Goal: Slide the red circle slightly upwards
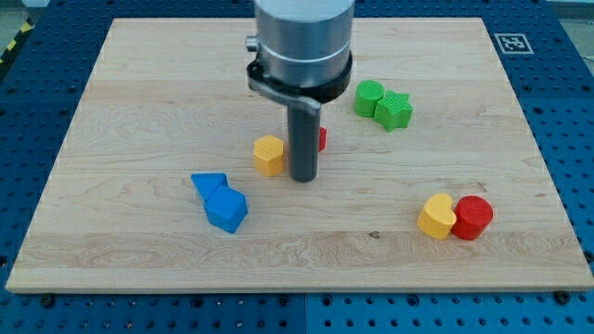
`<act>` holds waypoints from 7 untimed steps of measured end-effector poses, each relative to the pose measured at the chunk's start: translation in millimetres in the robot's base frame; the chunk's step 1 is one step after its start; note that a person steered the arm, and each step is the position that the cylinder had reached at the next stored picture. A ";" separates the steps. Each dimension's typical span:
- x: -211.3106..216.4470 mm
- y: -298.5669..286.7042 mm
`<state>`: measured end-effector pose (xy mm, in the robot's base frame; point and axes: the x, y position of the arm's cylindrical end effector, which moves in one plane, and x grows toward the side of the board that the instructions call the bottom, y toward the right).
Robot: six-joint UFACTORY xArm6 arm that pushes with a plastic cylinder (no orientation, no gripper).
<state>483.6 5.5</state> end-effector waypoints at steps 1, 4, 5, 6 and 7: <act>-35.5 -2.3; 29.2 28.3; 57.1 46.5; 85.0 83.5; 103.9 136.1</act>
<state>587.5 141.6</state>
